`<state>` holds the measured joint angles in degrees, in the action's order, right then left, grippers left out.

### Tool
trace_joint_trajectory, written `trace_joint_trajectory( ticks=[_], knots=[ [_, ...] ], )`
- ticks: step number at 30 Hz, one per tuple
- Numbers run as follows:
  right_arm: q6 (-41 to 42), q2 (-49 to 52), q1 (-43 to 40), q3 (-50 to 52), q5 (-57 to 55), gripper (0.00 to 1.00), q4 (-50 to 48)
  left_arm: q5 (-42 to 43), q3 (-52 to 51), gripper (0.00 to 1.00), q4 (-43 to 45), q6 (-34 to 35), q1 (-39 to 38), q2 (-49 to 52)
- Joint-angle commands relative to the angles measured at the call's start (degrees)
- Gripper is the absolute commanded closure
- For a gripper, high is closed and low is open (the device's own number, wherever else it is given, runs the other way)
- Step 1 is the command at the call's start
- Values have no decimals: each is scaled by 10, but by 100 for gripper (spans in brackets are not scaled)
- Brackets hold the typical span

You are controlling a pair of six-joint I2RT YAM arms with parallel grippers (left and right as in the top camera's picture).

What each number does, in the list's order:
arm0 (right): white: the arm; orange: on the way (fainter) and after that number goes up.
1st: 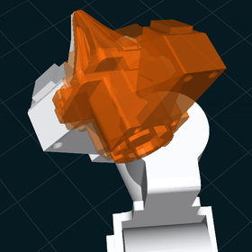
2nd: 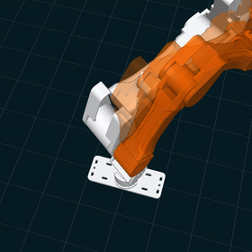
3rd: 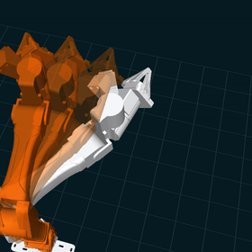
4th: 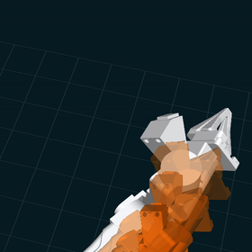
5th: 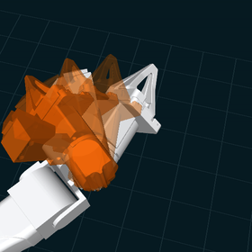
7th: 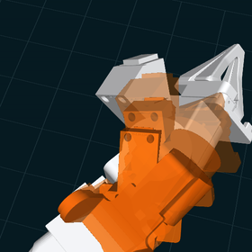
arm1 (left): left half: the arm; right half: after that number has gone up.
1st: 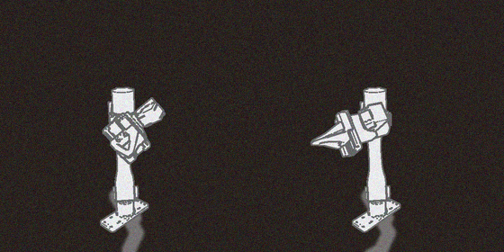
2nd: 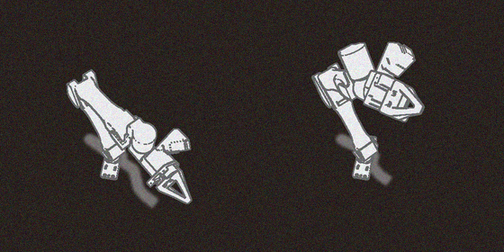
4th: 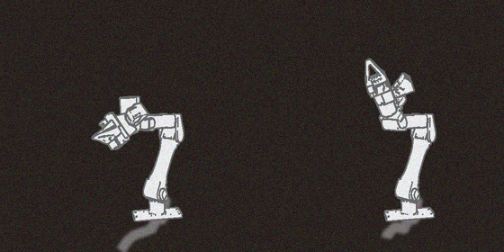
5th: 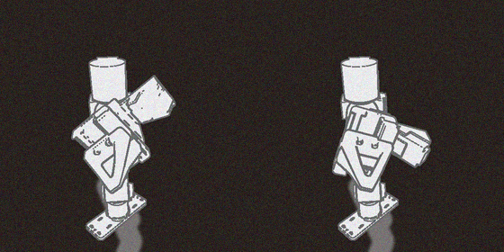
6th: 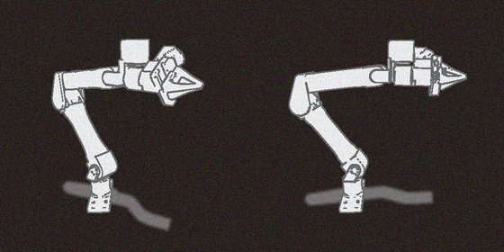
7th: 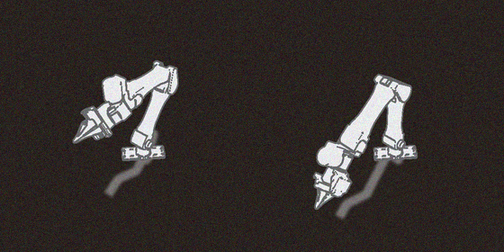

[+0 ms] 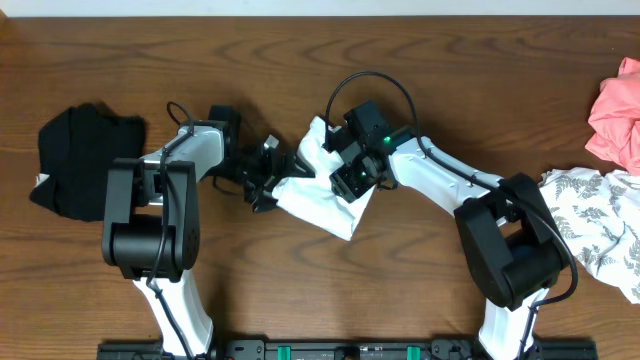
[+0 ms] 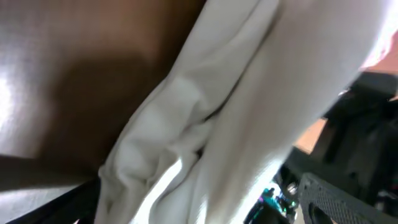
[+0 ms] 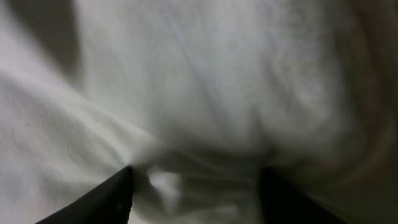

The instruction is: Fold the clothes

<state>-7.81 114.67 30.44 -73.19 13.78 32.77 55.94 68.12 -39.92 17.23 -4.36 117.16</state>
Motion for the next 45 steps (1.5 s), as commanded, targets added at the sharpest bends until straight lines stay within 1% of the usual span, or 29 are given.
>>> trace_joint_trajectory(
  ticks=[1, 2, 4, 7, 8, 10, 12, 13, 14, 16, 17, 18, 19, 22, 26, 31, 36, 42, 45],
  knots=[
    [5, 35, -18, 27, -50, 35, 21, -79, -12, 12, 33, 17, -1, 16],
    [5, 35, -18, 27, -50, 35, 22, -90, -12, 15, 38, 24, -1, 16],
    [5, 35, -18, 27, -50, 35, 24, -95, -12, 19, 46, 26, -1, 16],
    [5, 35, -18, 27, -50, 35, 24, -97, -12, 41, 58, 26, -1, 16],
    [5, 35, -18, 27, -50, 35, 24, -99, -12, 45, 60, 26, -1, 16],
    [5, 35, -18, 27, -50, 35, 24, -105, -12, 47, 60, 26, -1, 16],
    [5, 35, -18, 27, -50, 35, 24, -121, -12, 56, 60, 26, -1, 16],
    [5, 35, -18, 27, -50, 35, 24, -130, -12, 62, 60, 25, -1, 16],
    [5, 35, -18, 27, -50, 35, 24, -136, -12, 66, 60, 25, -1, 16],
    [5, 35, -18, 27, -50, 35, 24, -136, -12, 67, 62, 9, -1, 16],
    [5, 35, -18, 27, -50, 35, 24, -136, -11, 71, 64, 6, -1, 16],
    [5, 35, -18, 27, -50, 35, 24, -136, -11, 79, 66, 4, -1, 16],
    [5, 35, -18, 27, -50, 36, 24, -136, -11, 94, 72, 4, -1, 16],
    [5, 34, -18, 27, -50, 37, 24, -137, -11, 94, 84, -13, -1, 12],
    [5, 24, -18, 24, -50, 37, 23, -170, -11, 94, 81, -24, -1, -5],
    [5, -21, -21, 10, -51, 36, 21, -248, -10, 94, 77, -24, -1, -43],
    [5, -109, -32, 7, -59, 33, 24, -355, 3, 94, 77, -24, 3, -96],
    [5, -182, -43, 7, -59, 33, 53, -443, 45, 94, 77, -39, 29, -121],
    [4, -206, -49, 7, -61, 33, 65, -468, 66, 94, 82, -52, 50, -121]
  ],
)
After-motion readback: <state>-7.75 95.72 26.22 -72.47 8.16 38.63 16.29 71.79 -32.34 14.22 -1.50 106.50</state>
